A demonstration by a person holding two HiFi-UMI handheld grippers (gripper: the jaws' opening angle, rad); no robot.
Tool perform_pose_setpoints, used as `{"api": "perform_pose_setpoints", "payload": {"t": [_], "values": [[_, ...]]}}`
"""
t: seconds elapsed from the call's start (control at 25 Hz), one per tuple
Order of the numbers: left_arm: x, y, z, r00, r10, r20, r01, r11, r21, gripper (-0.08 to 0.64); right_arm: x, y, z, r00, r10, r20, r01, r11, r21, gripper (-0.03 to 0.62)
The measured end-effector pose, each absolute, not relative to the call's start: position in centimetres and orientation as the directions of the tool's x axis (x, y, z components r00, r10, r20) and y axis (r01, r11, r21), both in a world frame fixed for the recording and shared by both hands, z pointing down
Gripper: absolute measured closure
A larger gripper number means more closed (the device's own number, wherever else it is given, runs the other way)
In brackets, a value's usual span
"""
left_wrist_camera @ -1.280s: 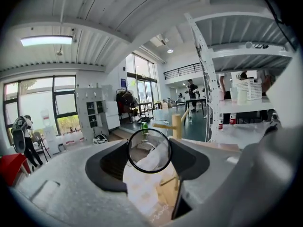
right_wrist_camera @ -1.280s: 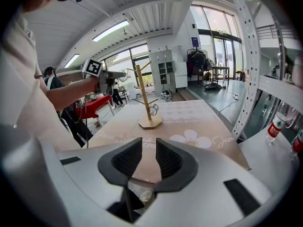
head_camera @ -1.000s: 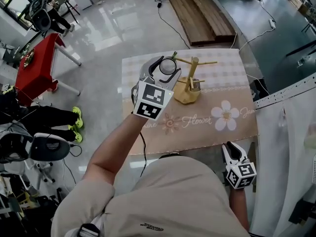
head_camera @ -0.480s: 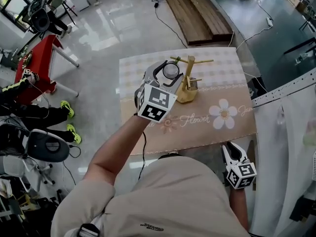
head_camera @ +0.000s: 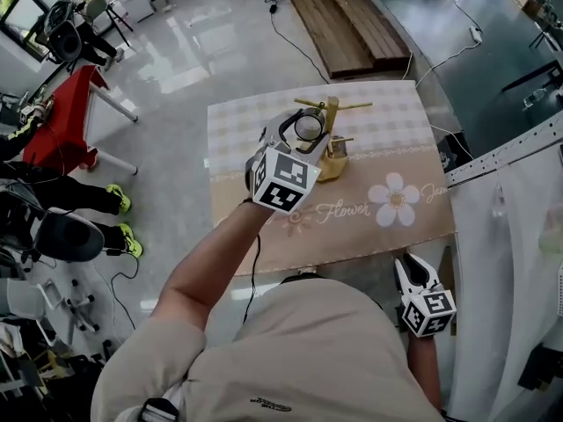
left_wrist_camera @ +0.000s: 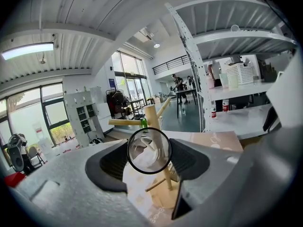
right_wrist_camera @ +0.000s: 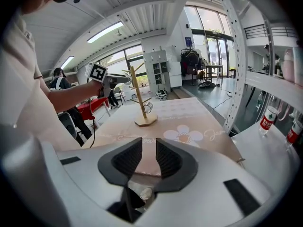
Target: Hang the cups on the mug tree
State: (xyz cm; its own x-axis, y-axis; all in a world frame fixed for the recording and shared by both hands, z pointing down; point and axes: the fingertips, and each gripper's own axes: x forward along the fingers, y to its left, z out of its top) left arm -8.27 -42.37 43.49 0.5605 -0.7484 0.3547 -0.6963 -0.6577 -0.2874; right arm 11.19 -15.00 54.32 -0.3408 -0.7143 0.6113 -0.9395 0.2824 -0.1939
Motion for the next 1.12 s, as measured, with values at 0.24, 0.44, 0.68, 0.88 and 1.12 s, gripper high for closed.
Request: {"api": "perform_pose_setpoints", "payload": {"t": [0.24,0.44,0.68,0.88,1.12], "values": [[-8.2,-42.5,43.7,0.556,-0.745,0.369,-0.694,-0.66,-0.288,0.282,11.7,-14.5,54.5,-0.337,-0.717,0.611,-0.941,0.272,-0.2,0.492],[-8.3,-42.2,43.8,0.536,-0.758,0.371,-0.707,-0.644,-0.293,0.282,12.0,-14.4,54.6,-0.347,-0.717,0.604,-0.937,0.283,-0.203,0.492],[-8.5,-41.5,43.5,0.514,-0.773,0.372,-0.727,-0.623,-0.289,0.282,12.8,-13.6,54.4,-0.357,-0.718,0.597,-0.934,0.291,-0.208,0.492],[-8.9,-40.3,42.6,0.492,-0.791,0.363,-0.75,-0.597,-0.285,0.282,13.6,-13.0,54.2,-0.377,-0.72,0.583,-0.926,0.313,-0.212,0.492],[-8.9,-36.5,42.2,0.498,-0.788,0.363,-0.777,-0.591,-0.217,0.282,14.0,-12.5,53.6,-0.423,-0.711,0.562,-0.904,0.378,-0.201,0.505]]}}
